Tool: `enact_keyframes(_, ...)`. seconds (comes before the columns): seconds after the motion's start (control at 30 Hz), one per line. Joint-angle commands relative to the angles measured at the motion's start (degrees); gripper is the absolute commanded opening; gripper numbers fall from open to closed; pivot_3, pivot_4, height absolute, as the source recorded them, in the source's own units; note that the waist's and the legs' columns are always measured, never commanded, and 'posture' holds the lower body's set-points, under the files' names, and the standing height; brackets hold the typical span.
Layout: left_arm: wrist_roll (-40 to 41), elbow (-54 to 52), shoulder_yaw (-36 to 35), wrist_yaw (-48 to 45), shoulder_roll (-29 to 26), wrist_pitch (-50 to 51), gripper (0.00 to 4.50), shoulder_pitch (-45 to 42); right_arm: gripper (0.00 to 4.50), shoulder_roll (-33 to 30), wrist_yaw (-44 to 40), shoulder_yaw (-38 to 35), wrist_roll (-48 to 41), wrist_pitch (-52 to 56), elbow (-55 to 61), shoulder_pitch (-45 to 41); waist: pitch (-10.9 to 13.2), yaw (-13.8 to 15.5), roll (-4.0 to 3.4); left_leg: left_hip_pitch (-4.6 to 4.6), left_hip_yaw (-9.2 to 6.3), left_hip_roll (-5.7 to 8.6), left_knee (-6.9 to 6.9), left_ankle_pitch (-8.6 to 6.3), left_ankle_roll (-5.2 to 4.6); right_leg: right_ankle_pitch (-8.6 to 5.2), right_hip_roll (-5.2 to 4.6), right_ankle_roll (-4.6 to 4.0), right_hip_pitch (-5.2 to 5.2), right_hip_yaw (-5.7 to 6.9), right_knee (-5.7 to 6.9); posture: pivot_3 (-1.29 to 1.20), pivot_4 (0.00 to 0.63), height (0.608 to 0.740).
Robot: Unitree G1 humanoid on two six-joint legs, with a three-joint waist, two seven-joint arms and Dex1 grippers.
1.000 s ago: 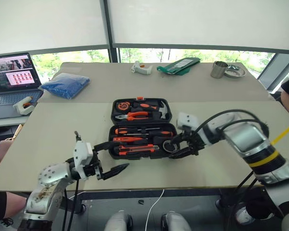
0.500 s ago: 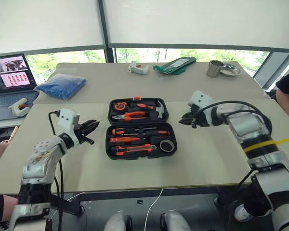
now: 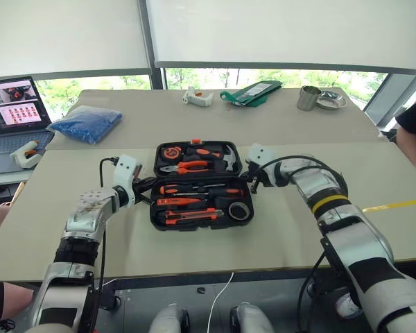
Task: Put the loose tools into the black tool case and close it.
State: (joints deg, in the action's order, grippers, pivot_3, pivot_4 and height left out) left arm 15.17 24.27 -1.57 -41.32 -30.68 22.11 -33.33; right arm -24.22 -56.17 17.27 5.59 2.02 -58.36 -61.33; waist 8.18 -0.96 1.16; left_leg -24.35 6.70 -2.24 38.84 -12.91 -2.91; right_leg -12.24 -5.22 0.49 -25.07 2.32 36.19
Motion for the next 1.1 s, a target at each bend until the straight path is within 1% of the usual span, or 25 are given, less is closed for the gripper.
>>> enact_keyframes(0.03,0.2,0.5,1.5,-6.8,0.4,-4.0,0.0,-2.7,0.02,0.4,-4.2,-1.9,-2.0,-0.6,4.1,0.9,0.0,0.0,0.0,0.0,0.0,-0.01,0.0,0.0,0.0,0.0,0.0,0.0,0.0,0.0,0.0,0.0,0.15,0.74)
enact_keyframes(0.1,0.3,0.0,2.2,-9.7,0.4,-4.7,0.0,-2.6,0.02,-1.4,-6.2,-3.0,-3.3,2.0,10.2,4.2,0.0,0.2,0.0,-0.02,-0.01,-0.01,-0.01,0.0,0.0,0.0,-0.01,0.0,0.0,0.02,-0.02,0.0,0.15,0.74)
enact_keyframes(0.23,2.0,-4.6,2.8,-13.1,1.7,-2.9,0.0,-0.5,0.02,-6.3,-7.6,-5.7,-5.6,9.4,27.0,14.4,0.0,0.9,0.0,-0.22,-0.05,0.04,0.01,-0.03,-0.03,-0.04,-0.1,0.09,0.0,0.08,0.01,0.0,0.15,0.74)
enact_keyframes(0.37,0.9,-7.9,4.7,-14.2,3.2,-3.2,0.0,1.9,0.02,-9.9,-6.9,-8.5,-7.8,16.5,40.3,22.6,0.0,1.5,0.0,-0.37,-0.06,0.19,0.08,-0.13,-0.2,-0.01,-0.22,0.3,0.0,0.06,-0.06,0.0,0.15,0.74)
enact_keyframes(0.47,-0.4,-10.8,6.8,-14.5,4.1,-4.1,0.0,4.2,0.02,-12.1,-5.5,-10.8,-8.6,19.8,46.5,27.6,0.0,1.8,0.0,-0.39,-0.06,0.27,0.11,-0.19,-0.3,0.0,-0.29,0.38,0.03,0.06,-0.13,0.0,0.15,0.74)
enact_keyframes(0.6,-0.6,-14.4,8.0,-14.6,4.7,-3.0,0.0,5.9,0.02,-14.5,-3.3,-13.1,-8.5,20.3,47.8,31.0,0.0,1.9,0.01,-0.36,-0.06,0.35,0.21,-0.29,-0.48,-0.01,-0.36,0.42,0.06,0.04,-0.33,0.0,0.15,0.74)
enact_keyframes(0.67,-1.1,-14.8,8.2,-14.2,4.9,-2.9,0.0,6.0,0.02,-15.1,-2.7,-13.8,-8.5,20.0,47.6,31.8,0.0,2.0,0.01,-0.31,-0.07,0.35,0.33,-0.49,-0.81,0.02,-0.36,0.46,0.09,0.03,-0.25,0.0,0.15,0.74)
enact_keyframes(0.8,-1.5,-14.7,8.5,-14.0,5.3,-2.9,0.0,6.0,0.02,-15.3,-1.6,-14.6,-8.5,18.9,46.9,32.2,0.0,1.9,0.02,-0.26,-0.11,0.35,0.4,-0.36,-0.88,0.09,-0.36,0.47,0.14,0.01,-0.19,0.0,0.15,0.74)
enact_keyframes(0.93,-3.4,-13.7,9.1,-11.8,5.6,-3.4,0.0,5.7,0.02,-14.9,-1.5,-14.8,-9.2,19.8,46.4,31.8,0.0,1.8,0.03,-0.18,-0.11,0.34,0.4,-0.23,-0.89,0.16,-0.34,0.45,0.17,-0.01,-0.13,0.0,0.15,0.74)
enact_keyframes(1.0,-3.0,-13.4,7.8,-10.9,5.8,-2.7,0.0,5.4,0.02,-14.6,-1.5,-15.3,-10.2,21.6,46.9,31.7,0.0,1.8,0.03,-0.04,-0.11,0.34,0.4,-0.21,-0.91,0.17,-0.35,0.45,0.31,-0.01,-0.14,0.0,0.15,0.74)
enact_keyframes(1.1,-0.8,-14.5,4.8,-10.3,4.7,0.9,0.0,5.0,0.02,-15.2,-2.1,-17.1,-13.6,29.1,48.6,31.5,0.0,1.7,0.04,0.09,-0.14,0.3,0.4,-0.22,-0.92,0.18,-0.35,0.43,0.48,-0.01,-0.16,0.0,0.15,0.74)
